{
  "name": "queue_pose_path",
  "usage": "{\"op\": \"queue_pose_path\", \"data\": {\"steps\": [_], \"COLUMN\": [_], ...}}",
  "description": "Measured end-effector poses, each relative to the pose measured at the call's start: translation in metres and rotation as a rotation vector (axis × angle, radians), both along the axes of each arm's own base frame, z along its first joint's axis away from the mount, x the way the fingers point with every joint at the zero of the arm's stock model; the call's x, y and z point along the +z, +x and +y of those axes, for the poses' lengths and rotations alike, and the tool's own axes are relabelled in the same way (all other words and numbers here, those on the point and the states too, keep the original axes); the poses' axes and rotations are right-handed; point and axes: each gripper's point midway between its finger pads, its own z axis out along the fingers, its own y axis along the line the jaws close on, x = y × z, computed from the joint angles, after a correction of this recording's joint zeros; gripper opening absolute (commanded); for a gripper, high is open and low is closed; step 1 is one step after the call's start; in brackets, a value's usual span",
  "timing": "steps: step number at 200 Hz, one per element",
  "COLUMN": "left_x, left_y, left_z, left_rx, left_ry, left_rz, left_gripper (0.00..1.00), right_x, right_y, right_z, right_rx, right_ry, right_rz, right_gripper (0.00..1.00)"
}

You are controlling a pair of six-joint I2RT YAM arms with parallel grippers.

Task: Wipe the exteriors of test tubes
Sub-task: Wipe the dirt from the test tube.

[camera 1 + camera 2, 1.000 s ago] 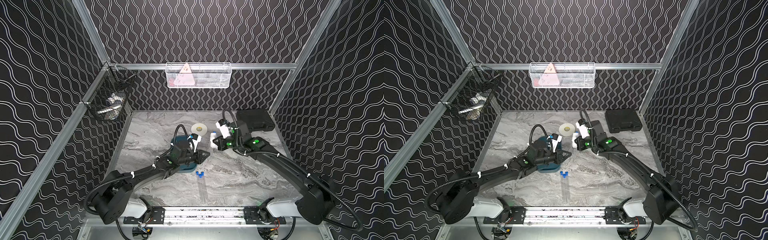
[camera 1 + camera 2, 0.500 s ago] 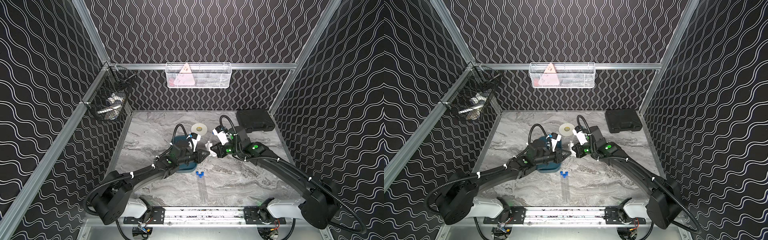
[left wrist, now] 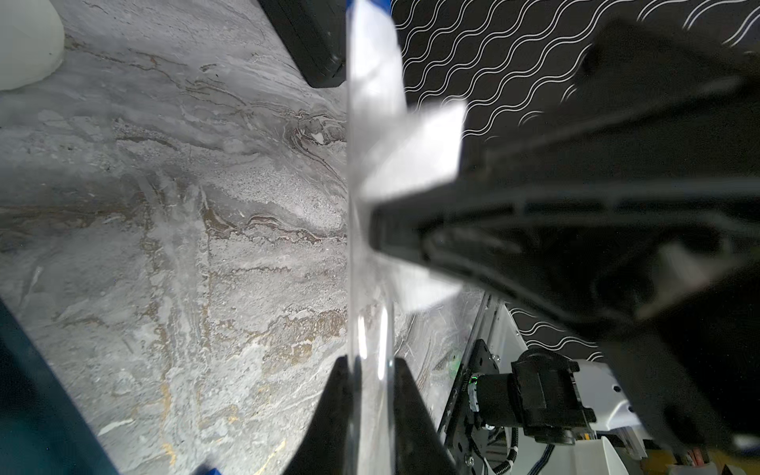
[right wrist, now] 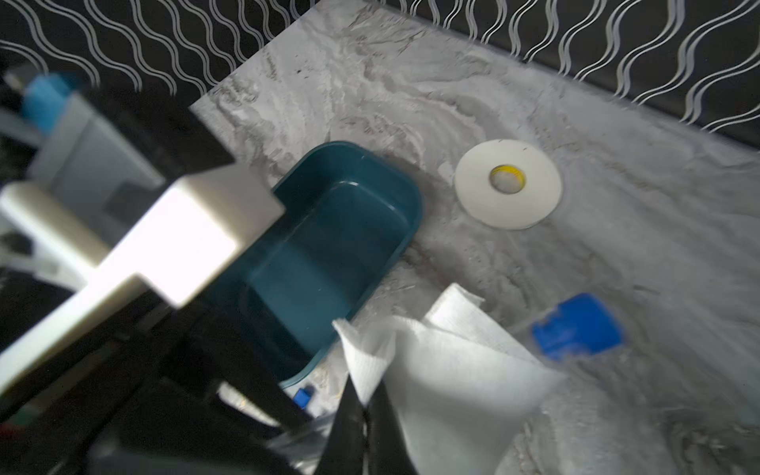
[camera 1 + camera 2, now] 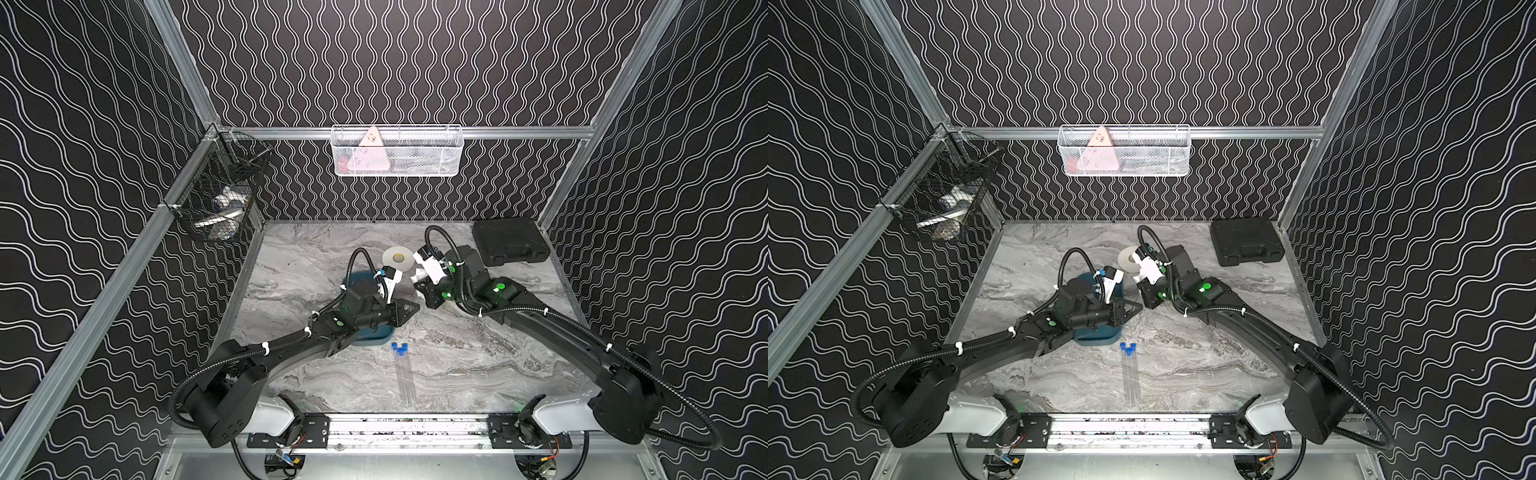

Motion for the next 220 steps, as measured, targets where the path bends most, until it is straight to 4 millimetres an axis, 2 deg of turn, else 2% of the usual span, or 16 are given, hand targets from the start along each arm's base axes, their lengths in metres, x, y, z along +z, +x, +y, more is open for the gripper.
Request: {"op": "queue_pose_path", "data": {"steps": [19, 39, 57, 89, 120, 140, 158, 201, 220], "left_x": [-0.002, -0.001, -0.001, 0.000, -0.002, -0.003, -0.003, -0.002, 0.001], "left_y": [-0.001, -0.001, 0.000, 0.004, 0.003, 0.005, 0.007, 0.005, 0.003], "left_z": [0.000, 0.001, 0.002, 0.005, 0.005, 0.006, 0.008, 0.008, 0.007], "left_rx": [0.000, 0.001, 0.004, 0.025, 0.017, 0.026, 0.047, 0.037, 0.028], "left_ry": [0.004, 0.004, 0.004, 0.004, 0.006, 0.004, 0.001, -0.006, -0.016], "left_rz": [0.008, 0.008, 0.008, 0.002, 0.009, 0.012, 0.018, 0.014, 0.007], "left_gripper": [0.11, 0.11, 0.11, 0.11, 0.11, 0.11, 0.11, 0.11, 0.11], "right_x": [0.001, 0.002, -0.001, -0.023, -0.024, -0.024, -0.022, -0.018, -0.014], "right_y": [0.010, 0.009, -0.002, -0.042, -0.047, -0.043, -0.030, 0.013, 0.023], "right_z": [-0.009, -0.012, -0.008, 0.007, 0.009, 0.011, 0.009, -0.018, -0.025], "right_rx": [-0.025, -0.024, 0.008, 0.103, 0.098, 0.088, 0.066, -0.059, -0.087], "right_ry": [-0.017, -0.020, -0.001, 0.016, 0.046, 0.045, 0.045, 0.053, 0.055], "right_rz": [-0.022, -0.031, -0.021, 0.053, 0.063, 0.070, 0.072, 0.066, 0.062], "right_gripper": [0.00, 0.00, 0.00, 0.00, 0.00, 0.00, 0.00, 0.00, 0.00]}}
